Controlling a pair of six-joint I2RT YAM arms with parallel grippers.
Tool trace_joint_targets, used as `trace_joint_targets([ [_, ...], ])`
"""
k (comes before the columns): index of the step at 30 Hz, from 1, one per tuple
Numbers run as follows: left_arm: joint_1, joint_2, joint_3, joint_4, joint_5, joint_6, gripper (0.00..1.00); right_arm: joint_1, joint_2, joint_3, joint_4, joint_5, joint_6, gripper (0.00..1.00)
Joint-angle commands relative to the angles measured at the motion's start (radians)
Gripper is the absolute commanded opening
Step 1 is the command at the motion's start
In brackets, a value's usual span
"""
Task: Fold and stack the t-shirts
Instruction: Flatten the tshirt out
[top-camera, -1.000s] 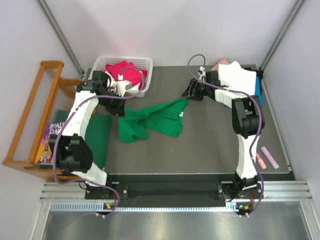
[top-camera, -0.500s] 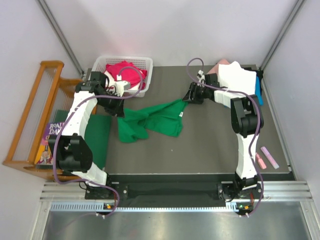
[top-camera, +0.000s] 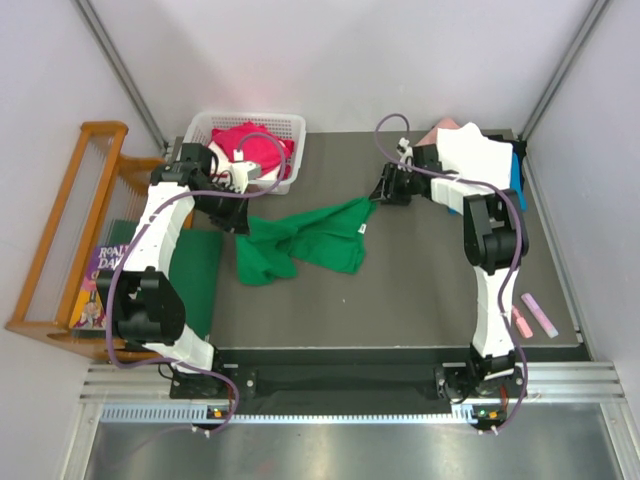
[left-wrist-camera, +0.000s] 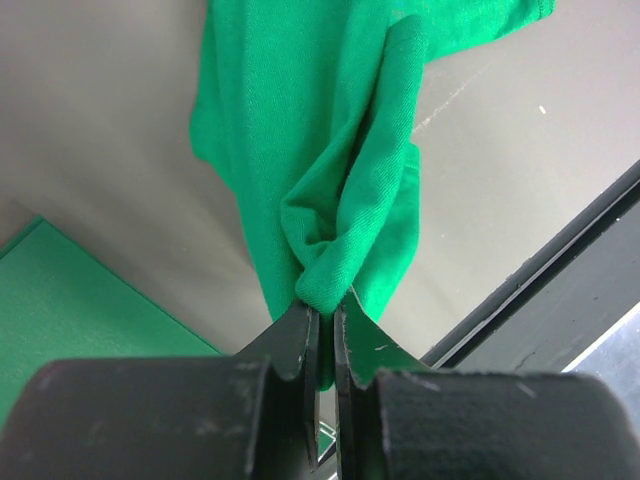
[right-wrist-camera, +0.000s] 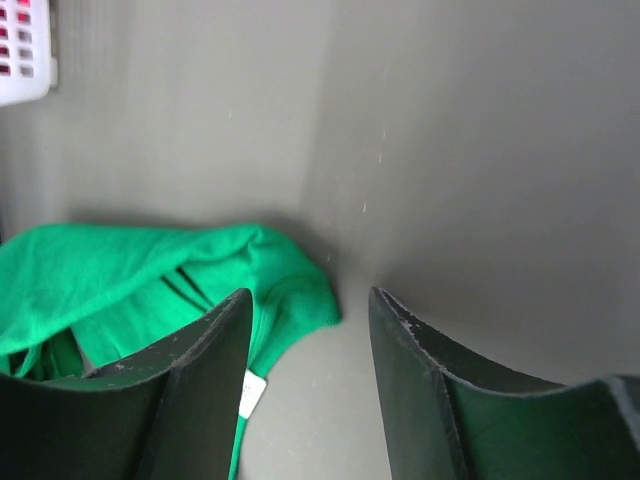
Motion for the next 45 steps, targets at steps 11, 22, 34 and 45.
trace_joint_targets([
  [11, 0.019, 0.005, 0.011, -0.015, 0.024, 0.033, 0.02, 0.027, 0.091, 0.056, 0.061, -0.069, 0.052, 0.35],
  [22, 0.021, 0.001, 0.063, -0.046, 0.042, 0.026, 0.02, 0.039, -0.214, -0.186, 0.142, -0.06, 0.089, 0.0],
  [34, -0.476, -0.214, 0.126, -0.377, 0.061, 0.021, 0.07, -0.006, -1.011, -0.433, -0.057, 0.112, 0.072, 0.0],
  [45, -0.594, -0.32, 0.31, -0.38, -0.013, -0.089, 0.05, -0.007, -1.369, -0.493, -0.238, 0.121, 0.116, 0.0],
])
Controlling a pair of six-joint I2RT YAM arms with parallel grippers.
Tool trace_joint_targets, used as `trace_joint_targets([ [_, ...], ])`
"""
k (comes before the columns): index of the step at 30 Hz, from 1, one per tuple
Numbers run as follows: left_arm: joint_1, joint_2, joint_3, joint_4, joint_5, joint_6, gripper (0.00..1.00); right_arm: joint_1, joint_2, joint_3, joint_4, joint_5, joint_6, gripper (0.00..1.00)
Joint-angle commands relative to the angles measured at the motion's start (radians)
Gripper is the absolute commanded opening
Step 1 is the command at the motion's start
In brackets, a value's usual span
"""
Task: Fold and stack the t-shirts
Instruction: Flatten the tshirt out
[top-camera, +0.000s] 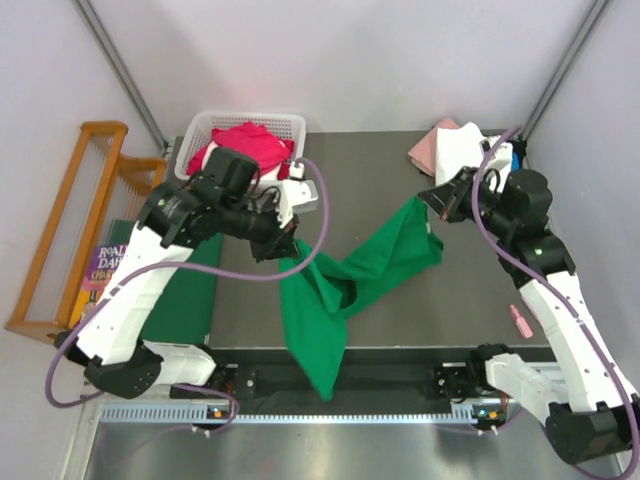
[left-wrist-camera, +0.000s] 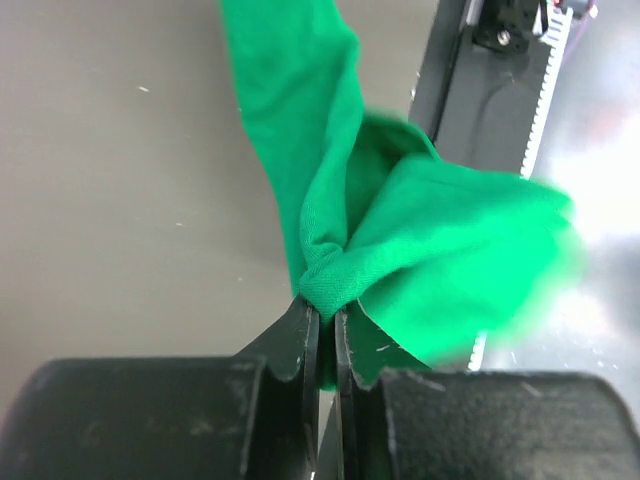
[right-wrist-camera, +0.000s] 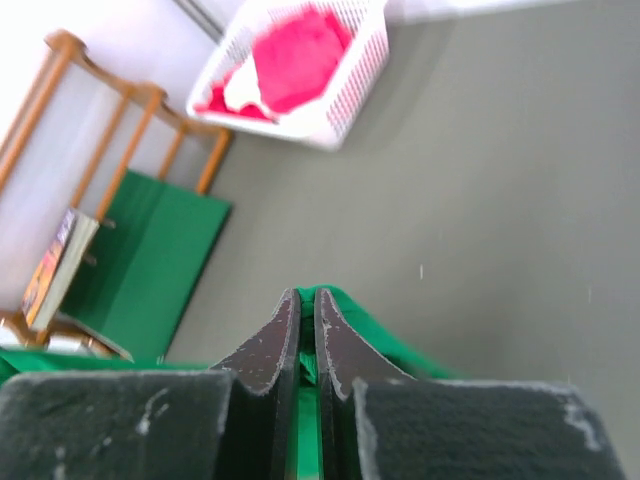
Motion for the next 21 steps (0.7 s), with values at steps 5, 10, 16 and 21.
trace_joint_targets([
  [5, 0.032, -0.161, -0.106, -0.174, -0.024, -0.016, 0.09, -0.008, -0.282, 0.009, -0.257, 0.083, 0.025, 0.0],
  [10, 0.069, -0.224, -0.196, -0.172, 0.02, 0.02, 0.11, -0.006, -0.43, 0.046, -0.417, 0.115, 0.052, 0.0],
  [16, 0.074, -0.229, -0.193, -0.174, 0.039, 0.022, 0.13, -0.008, -0.496, 0.079, -0.497, 0.113, 0.084, 0.0],
  [21, 0.074, -0.212, -0.264, -0.169, 0.054, 0.068, 0.12, -0.008, -0.457, -0.003, -0.433, 0.149, 0.074, 0.0],
])
